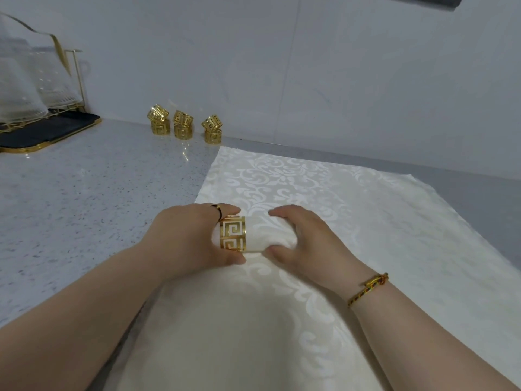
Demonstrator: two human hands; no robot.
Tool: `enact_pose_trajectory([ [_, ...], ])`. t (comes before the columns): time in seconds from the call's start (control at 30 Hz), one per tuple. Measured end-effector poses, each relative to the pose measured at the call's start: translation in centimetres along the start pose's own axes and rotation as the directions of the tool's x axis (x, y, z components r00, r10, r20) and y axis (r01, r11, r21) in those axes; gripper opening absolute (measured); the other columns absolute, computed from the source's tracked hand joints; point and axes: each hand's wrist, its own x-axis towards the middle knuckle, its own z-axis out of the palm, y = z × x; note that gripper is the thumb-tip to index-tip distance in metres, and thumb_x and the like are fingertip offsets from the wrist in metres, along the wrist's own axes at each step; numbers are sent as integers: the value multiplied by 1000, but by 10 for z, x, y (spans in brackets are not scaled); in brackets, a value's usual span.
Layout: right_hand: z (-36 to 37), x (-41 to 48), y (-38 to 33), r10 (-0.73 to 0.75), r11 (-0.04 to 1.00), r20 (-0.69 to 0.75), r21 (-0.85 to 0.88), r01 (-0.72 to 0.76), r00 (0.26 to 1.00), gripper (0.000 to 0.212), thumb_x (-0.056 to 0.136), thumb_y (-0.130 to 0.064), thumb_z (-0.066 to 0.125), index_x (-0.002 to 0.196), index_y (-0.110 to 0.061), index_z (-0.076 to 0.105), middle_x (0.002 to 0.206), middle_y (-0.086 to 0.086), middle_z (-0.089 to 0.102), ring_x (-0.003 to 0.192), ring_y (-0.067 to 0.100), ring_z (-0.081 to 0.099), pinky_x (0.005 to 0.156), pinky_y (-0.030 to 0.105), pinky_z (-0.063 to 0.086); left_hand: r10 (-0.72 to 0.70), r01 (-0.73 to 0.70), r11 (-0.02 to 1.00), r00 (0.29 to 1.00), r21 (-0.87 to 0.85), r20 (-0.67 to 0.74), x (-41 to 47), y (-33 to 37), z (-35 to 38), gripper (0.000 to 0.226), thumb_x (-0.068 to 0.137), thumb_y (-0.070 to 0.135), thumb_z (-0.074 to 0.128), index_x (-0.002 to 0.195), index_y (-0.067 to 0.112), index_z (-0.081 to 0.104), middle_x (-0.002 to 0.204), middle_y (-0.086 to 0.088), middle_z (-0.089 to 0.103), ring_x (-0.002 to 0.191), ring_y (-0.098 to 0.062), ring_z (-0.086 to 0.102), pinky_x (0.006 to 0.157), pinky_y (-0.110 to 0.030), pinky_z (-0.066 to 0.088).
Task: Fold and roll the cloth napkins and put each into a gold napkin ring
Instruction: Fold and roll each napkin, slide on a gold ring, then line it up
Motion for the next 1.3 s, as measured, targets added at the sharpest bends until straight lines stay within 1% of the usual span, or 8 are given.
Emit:
enact_pose_trajectory([
  [0.13,-1,1,5,29,999,-19,21,-28,999,40,82,-26,64,119,-23,51,105,-15,50,112,8,42,81,11,25,-25,35,996,991,-76,131,-1,-16,-10,89,62,55,73,136,47,25,122,28,43,117,-4,44,93,-20,33],
  [0.33,7,0,-2,-169,967,-166,-218,131,972,62,68,-39,69,124,-16,53,120,0,60,114,24,52,98,29,26,-9,29,987,991,-156,131,-1,-25,-13,47,61,47,77,94,58,44,85,31,49,89,-1,49,71,-14,38],
  [0.5,25,4,-14,-316,905,-219,-361,224,923,52,54,-36,65,102,-17,65,93,-4,70,91,26,63,89,49,44,-35,40,998,994,-49,102,2,-14,-6,51,65,49,73,111,44,52,91,20,52,87,-4,47,76,-19,36],
  [0.7,25,5,-10,-306,920,-231,-321,224,924,39,57,-27,63,94,-17,66,86,-4,68,85,24,61,96,37,33,-45,50,998,992,-36,119,1,-12,-7,57,66,50,72,116,42,49,108,16,58,100,-8,51,84,-21,40],
  [0.83,25,6,-10,-336,906,-236,-347,244,912,40,54,-27,65,93,-16,67,85,-4,69,87,25,64,92,44,38,-48,68,994,978,-91,202,-3,-17,-12,85,64,48,75,136,41,30,137,17,41,123,-7,41,93,-19,32],
  [0.93,26,6,-9,-344,905,-229,-339,256,911,39,58,-27,65,95,-16,66,87,-5,69,90,24,62,98,37,33,-24,61,989,967,-136,255,-8,-21,-20,82,69,40,76,136,39,29,135,17,39,121,-5,40,90,-13,29],
  [1.07,29,7,-7,-430,859,-255,-410,306,866,38,57,-28,66,93,-17,64,85,-7,68,88,11,44,92,32,24,-36,64,981,988,-182,153,-20,-20,-22,49,76,28,71,118,39,47,105,17,49,100,-4,47,80,-16,34],
  [1.3,27,28,-43,-653,722,-298,-521,454,696,28,68,-28,52,87,-14,67,79,-5,69,82,16,47,86,33,31,-165,153,980,982,-128,-95,-47,-39,-28,39,79,35,63,117,38,53,105,14,57,94,-11,52,79,-22,40],
])
